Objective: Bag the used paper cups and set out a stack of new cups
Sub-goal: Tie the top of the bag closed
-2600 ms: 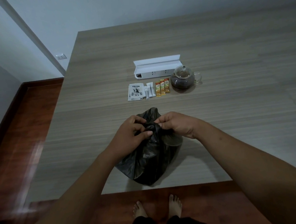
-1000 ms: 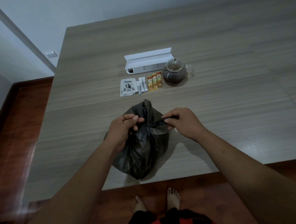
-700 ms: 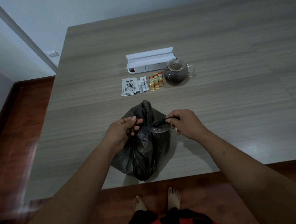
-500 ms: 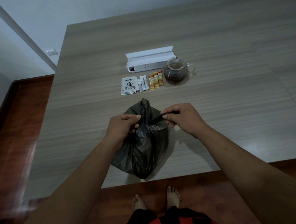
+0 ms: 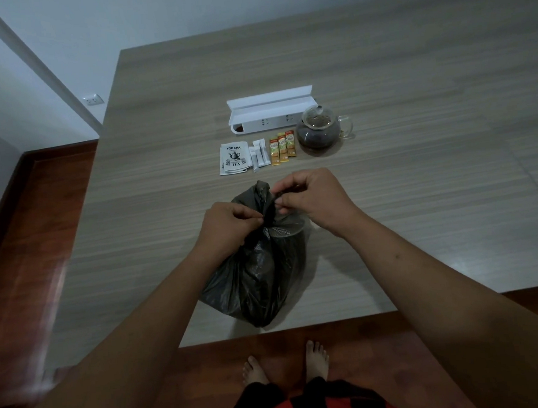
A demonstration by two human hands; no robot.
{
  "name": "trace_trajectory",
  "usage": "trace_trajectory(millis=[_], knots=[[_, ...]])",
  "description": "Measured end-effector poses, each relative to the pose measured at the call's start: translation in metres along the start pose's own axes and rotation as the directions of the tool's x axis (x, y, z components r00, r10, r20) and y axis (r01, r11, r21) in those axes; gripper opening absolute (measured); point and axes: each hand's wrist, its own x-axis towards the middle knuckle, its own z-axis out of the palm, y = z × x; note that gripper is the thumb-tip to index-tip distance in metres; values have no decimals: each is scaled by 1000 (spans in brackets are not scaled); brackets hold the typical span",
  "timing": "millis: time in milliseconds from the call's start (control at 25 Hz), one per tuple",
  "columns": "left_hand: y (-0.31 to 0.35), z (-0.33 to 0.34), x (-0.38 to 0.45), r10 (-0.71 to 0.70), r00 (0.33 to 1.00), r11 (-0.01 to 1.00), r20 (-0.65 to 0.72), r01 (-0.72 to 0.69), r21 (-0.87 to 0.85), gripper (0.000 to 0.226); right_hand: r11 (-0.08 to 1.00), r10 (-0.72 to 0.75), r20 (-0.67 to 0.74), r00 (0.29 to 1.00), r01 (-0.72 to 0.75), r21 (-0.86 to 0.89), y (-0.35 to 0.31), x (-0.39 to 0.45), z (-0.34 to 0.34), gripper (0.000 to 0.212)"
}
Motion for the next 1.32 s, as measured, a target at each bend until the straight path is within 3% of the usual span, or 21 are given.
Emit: trace_trajectory(millis=[160, 240, 320, 440, 560, 720, 920, 1040, 1320], knots=[[6, -4, -3, 40, 993, 996, 113, -48, 72, 7, 1000, -18, 31, 999, 19, -10, -6, 7, 8, 24], [7, -3, -4, 46, 993, 997, 113, -52, 51, 26, 999, -43, 40, 998, 43, -17, -6, 10, 11, 26], [4, -1, -2, 26, 998, 1000, 55, -26, -10, 39, 999, -42, -21, 999, 41, -34, 0, 12, 12, 32], [-3, 1, 2, -41, 998, 981, 39, 48, -189, 43, 981, -5, -163, 987, -26, -191, 23, 10, 12, 38], [-8, 1, 4, -64, 996, 964, 60, 78, -253, 39, 944, 107, -65, 992, -121, -305, 41, 3, 20, 35], [-13, -2, 4, -49, 992, 956, 116, 80, -283, 49, 954, 152, -16, 988, -151, -259, 42, 2, 28, 30], [-11, -5, 2, -32, 995, 955, 96, 58, -290, 18, 976, 214, 66, 975, -210, -65, 32, 2, 22, 37], [-12, -5, 3, -26, 995, 957, 92, 51, -286, 19, 979, 194, 96, 976, -188, -76, 34, 2, 23, 31], [-4, -3, 9, -69, 997, 981, 35, 74, -179, 18, 982, 89, -101, 991, -104, -156, 40, 5, 32, 24]])
